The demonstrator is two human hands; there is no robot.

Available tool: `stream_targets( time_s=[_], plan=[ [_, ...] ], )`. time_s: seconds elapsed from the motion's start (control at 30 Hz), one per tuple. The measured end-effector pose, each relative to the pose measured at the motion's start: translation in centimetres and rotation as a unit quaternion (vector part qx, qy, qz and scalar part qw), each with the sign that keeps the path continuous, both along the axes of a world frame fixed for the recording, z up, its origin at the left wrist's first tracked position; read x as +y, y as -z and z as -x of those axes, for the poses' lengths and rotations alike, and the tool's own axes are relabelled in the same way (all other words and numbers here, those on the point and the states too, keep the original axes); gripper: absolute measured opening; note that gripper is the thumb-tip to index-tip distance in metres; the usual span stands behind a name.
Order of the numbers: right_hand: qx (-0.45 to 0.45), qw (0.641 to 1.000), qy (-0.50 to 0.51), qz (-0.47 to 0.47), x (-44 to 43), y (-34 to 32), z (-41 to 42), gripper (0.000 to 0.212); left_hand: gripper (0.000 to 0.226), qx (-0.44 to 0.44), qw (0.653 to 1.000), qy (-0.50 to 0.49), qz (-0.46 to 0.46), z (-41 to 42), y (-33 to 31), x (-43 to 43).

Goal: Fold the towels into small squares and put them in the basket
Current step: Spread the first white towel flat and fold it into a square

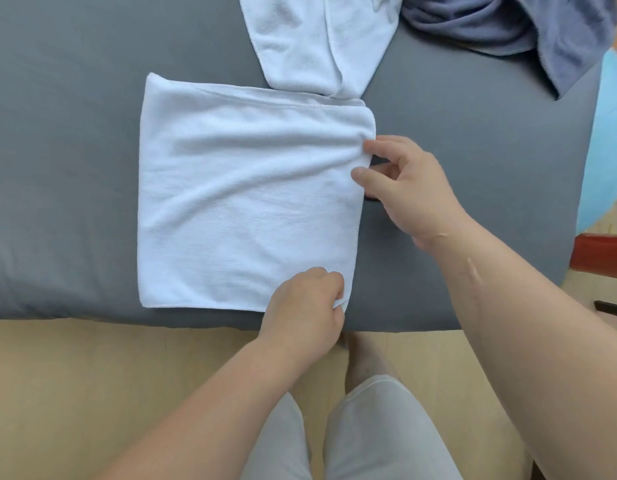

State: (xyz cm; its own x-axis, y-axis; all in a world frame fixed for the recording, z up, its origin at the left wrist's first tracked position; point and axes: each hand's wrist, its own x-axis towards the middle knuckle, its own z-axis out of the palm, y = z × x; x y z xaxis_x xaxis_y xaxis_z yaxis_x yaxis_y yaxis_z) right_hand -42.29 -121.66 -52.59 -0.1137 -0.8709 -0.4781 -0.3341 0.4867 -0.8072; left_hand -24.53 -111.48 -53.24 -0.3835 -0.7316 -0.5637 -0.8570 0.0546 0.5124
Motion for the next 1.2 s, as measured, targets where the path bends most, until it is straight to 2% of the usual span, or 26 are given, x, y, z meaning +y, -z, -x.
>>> stream_targets(
  time_s=[0.13,0.3,0.37,0.43,0.53,0.63,0.77,0.9,1.03,1.1,1.2],
  plan=[
    [0.007,1.000,-0.024,-0.003,0.2,1.1,0.1,0.045,0.005,-0.023,0.999,0.018,0.016,0.4,0.4,0.1],
    [0.066,0.997,-0.043,0.010,0.2,0.4,-0.7,0.051,0.039,0.005,0.999,0.035,-0.018,-0.2,-1.0,-0.3],
    [0.106,0.993,-0.040,0.041,-0.2,0.1,-1.3,0.051,0.045,0.031,1.000,0.003,0.005,-1.1,-1.6,-1.1],
    [0.114,0.992,-0.030,0.044,-1.3,0.0,-1.9,0.049,0.039,0.041,0.992,-0.061,0.098,-2.3,-1.6,-2.5],
    [0.101,0.993,-0.019,0.051,-2.9,0.2,-2.5,0.048,0.028,0.027,0.960,-0.130,0.246,-5.0,-0.9,-6.1],
    [0.098,0.990,-0.031,0.100,-3.2,0.6,-2.9,0.047,0.030,-0.024,0.940,-0.152,0.305,-7.6,-0.4,-10.9],
    [0.083,0.990,-0.015,0.116,-3.2,1.2,-2.7,0.045,0.035,-0.092,0.937,-0.138,0.308,-10.5,0.3,-17.7],
    [0.065,0.991,-0.037,0.111,-3.4,1.9,-2.5,0.049,0.029,-0.141,0.943,-0.063,0.295,-12.4,1.3,-21.2],
    [0.073,0.992,0.012,0.100,-3.6,2.4,-2.3,0.047,0.021,-0.164,0.938,-0.040,0.304,-13.3,1.4,-23.3],
    [0.100,0.990,0.011,0.099,-3.8,2.3,-2.5,0.045,0.018,-0.159,0.934,-0.051,0.316,-13.6,1.2,-24.4],
    [0.196,0.975,0.002,0.104,-4.4,2.3,-2.8,0.039,0.019,-0.171,0.935,-0.051,0.307,-13.9,0.9,-25.7]
  ],
)
